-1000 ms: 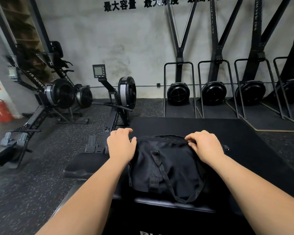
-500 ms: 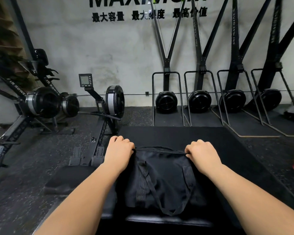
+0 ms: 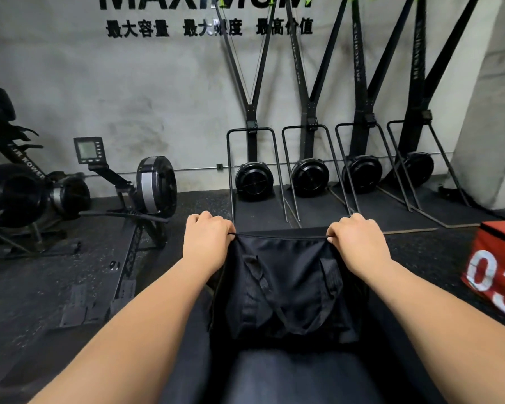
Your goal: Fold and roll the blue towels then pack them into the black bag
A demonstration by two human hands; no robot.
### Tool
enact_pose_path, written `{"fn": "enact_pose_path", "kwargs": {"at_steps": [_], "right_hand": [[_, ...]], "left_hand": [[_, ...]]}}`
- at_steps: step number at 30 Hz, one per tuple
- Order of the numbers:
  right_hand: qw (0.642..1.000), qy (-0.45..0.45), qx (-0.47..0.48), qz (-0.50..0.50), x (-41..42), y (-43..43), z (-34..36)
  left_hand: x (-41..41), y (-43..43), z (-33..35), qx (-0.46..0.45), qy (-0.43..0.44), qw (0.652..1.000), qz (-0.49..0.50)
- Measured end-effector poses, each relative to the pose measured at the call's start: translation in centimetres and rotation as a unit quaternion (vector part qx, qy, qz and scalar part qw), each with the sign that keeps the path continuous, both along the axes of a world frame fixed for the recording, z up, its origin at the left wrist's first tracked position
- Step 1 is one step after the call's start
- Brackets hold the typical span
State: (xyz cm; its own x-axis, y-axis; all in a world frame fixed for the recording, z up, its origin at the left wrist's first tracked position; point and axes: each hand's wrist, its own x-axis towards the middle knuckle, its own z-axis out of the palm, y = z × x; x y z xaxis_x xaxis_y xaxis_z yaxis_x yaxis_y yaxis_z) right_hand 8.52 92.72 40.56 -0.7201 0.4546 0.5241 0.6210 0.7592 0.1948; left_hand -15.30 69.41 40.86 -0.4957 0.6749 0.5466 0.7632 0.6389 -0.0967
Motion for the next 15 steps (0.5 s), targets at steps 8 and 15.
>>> {"fn": "enact_pose_path", "kwargs": {"at_steps": [8,15], "right_hand": [[0.996,-0.009,-0.023,-0.081,-1.2,5.8,-3.4],[0.988,0.017,-0.137,-0.067,-7.7,7.9,-6.1]], "left_hand": [[-0.7,7.8,-3.6,-0.029,-0.072,0.997,-0.02],[-4.8,11.3,-6.3,0.044,-0.151,0.984,-0.082]]}}
